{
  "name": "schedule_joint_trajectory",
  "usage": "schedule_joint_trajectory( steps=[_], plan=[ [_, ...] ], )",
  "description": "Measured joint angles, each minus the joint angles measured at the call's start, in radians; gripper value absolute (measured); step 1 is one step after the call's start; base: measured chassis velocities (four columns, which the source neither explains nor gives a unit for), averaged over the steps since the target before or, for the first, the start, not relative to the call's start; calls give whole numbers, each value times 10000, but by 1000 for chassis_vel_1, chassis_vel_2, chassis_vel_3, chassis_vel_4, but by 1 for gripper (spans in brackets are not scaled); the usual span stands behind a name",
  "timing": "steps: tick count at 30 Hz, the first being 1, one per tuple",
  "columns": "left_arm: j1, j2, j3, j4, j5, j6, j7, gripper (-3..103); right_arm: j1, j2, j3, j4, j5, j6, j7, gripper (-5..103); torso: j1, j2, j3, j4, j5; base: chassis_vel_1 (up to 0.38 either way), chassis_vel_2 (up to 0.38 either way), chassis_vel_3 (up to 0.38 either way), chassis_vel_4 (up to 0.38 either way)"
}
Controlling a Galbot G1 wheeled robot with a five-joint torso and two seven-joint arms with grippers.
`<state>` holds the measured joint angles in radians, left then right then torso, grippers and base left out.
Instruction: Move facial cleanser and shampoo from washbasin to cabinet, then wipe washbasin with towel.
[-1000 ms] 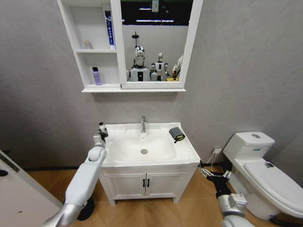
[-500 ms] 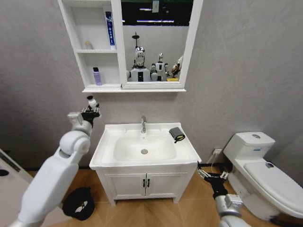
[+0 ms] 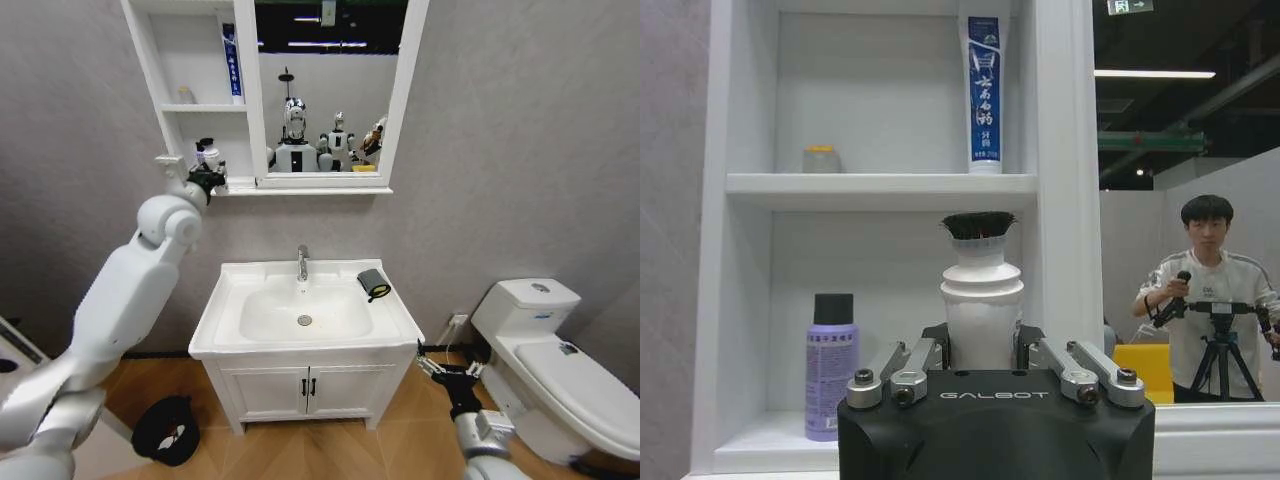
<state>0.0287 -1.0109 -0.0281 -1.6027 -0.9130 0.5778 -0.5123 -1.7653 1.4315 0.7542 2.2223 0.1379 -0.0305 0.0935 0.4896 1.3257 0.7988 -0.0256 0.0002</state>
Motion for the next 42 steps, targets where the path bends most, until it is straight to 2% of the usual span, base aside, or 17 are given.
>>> schedule_joint_trajectory(
  steps=[2,4,8,17,30,42],
  plan=[
    [-167,-145,75,330,122,-46,104,32,1,1,9,1,0,-10,8,100,0,0,0,1,0,0,0,0,0],
    [-467,-433,118,1052,546,-282,522,32,0,1,36,6,-1,-29,19,100,0,0,0,4,-2,0,0,0,0],
    [-887,-839,186,2090,1034,-532,920,32,11,-10,32,49,8,-97,49,100,0,0,0,4,-3,0,0,0,0],
    [-1584,-1638,355,3957,1642,-788,1342,32,37,-20,18,6,12,-136,82,100,0,0,0,1,-1,0,0,0,0],
    [-2009,-1998,362,5277,2223,-1346,1878,32,99,-65,-14,48,35,-134,72,100,0,0,-1,2,-3,0,0,0,0],
    [-2532,-2334,415,6563,2622,-1373,2508,32,-8,-112,113,125,131,-116,37,100,-1,0,-1,1,-3,0,0,0,0]
  ],
)
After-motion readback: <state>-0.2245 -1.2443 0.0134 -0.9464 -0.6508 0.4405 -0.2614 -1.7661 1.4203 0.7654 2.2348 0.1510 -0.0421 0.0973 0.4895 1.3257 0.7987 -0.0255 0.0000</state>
